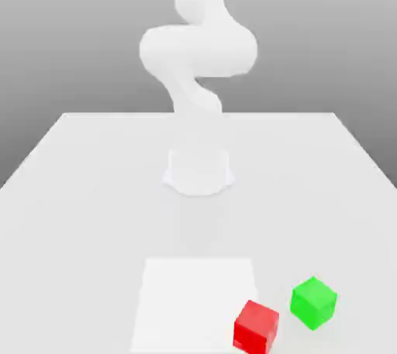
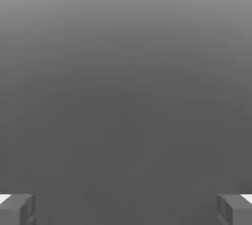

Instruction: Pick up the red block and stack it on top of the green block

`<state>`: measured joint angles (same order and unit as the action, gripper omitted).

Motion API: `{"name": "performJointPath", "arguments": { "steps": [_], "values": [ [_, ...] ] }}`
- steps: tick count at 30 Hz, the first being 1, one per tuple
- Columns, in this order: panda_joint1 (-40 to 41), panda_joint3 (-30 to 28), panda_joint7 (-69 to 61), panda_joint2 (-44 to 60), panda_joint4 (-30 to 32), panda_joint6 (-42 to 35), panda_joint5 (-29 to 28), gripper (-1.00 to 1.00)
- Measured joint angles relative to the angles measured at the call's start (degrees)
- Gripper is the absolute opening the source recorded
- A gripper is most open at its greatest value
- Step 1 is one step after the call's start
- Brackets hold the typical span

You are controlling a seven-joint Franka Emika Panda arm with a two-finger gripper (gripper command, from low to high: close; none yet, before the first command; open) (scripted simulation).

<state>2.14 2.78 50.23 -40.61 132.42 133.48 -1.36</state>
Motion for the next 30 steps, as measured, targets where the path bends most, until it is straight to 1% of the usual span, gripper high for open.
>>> {"name": "performJointPath", "arguments": {
  "steps": [8,14,20,23,26,28,30],
  "values": [
    [5.47,7.76,14.98,17.05,2.07,5.46,-5.46,0.00],
    [7.46,11.34,26.07,29.64,3.56,9.42,-9.59,0.00],
    [6.99,12.54,35.56,41.80,5.14,13.63,-11.49,0.00],
    [6.20,12.76,39.01,47.47,6.02,15.97,-10.60,0.00],
    [5.65,13.47,41.34,52.78,6.95,18.44,-8.17,0.00],
    [4.76,12.61,42.96,56.68,6.69,21.19,-8.98,0.00],
    [3.32,10.80,44.74,60.83,6.05,24.43,-11.03,0.00]
  ]
}}
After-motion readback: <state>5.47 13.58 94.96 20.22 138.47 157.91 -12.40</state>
